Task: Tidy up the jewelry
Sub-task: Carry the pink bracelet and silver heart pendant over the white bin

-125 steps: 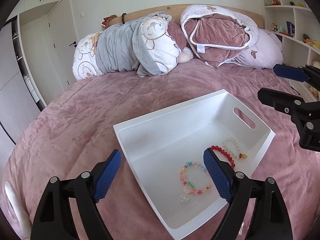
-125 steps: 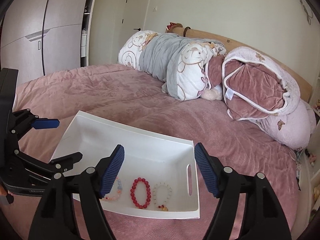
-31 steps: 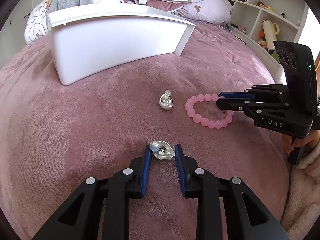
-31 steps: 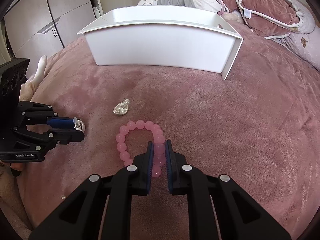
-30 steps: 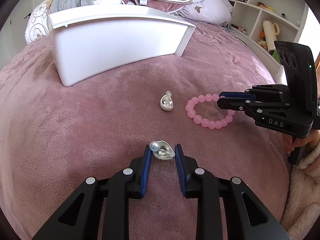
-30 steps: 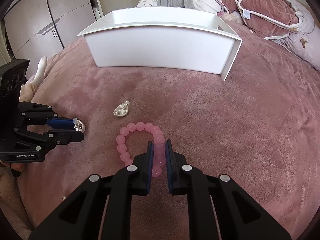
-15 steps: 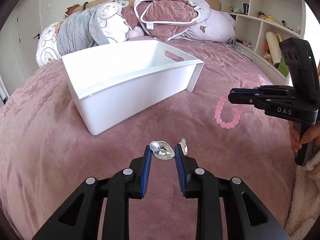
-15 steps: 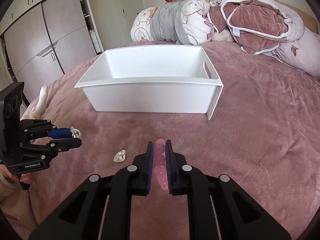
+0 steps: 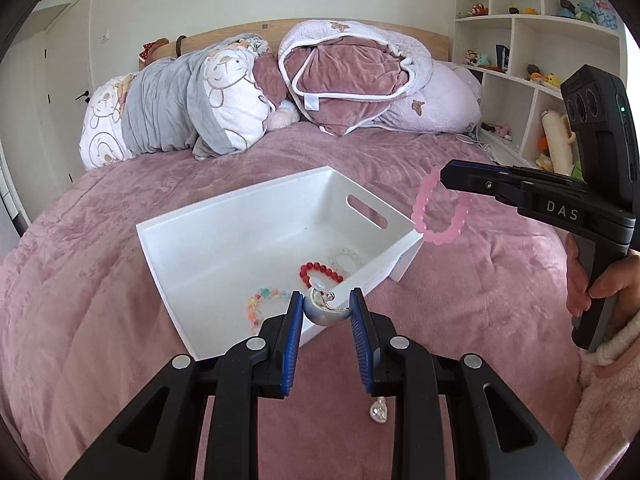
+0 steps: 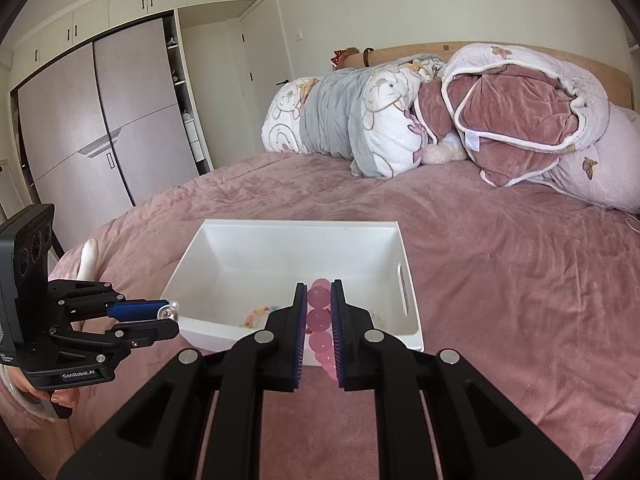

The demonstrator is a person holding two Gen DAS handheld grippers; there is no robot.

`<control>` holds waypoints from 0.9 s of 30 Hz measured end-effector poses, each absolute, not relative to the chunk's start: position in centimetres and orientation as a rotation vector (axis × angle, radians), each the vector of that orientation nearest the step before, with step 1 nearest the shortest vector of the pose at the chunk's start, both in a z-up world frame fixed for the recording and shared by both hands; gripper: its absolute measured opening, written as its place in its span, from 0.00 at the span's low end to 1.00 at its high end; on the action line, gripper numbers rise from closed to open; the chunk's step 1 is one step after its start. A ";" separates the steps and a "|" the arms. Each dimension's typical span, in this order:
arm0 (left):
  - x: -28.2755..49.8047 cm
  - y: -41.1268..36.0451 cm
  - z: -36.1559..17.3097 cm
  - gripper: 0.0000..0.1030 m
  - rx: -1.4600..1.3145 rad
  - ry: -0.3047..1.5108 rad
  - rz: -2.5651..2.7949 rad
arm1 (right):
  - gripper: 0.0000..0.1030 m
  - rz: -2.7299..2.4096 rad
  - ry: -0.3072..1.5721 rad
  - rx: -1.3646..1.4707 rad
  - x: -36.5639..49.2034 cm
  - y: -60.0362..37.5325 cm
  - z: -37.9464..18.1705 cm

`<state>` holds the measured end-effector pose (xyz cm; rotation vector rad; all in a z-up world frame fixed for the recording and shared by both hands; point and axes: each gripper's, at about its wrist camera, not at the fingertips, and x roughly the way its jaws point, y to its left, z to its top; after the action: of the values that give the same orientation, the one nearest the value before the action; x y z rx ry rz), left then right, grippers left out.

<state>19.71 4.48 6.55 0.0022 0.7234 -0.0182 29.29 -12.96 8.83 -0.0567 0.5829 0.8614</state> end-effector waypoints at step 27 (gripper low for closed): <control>28.5 15.1 3.5 0.28 -0.107 0.813 0.204 | 0.12 0.814 0.629 -0.149 35.1 -3.0 8.7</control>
<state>28.54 15.08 3.48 -0.1070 0.8134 0.2044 35.15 -2.96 8.72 -0.1494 0.6294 0.8137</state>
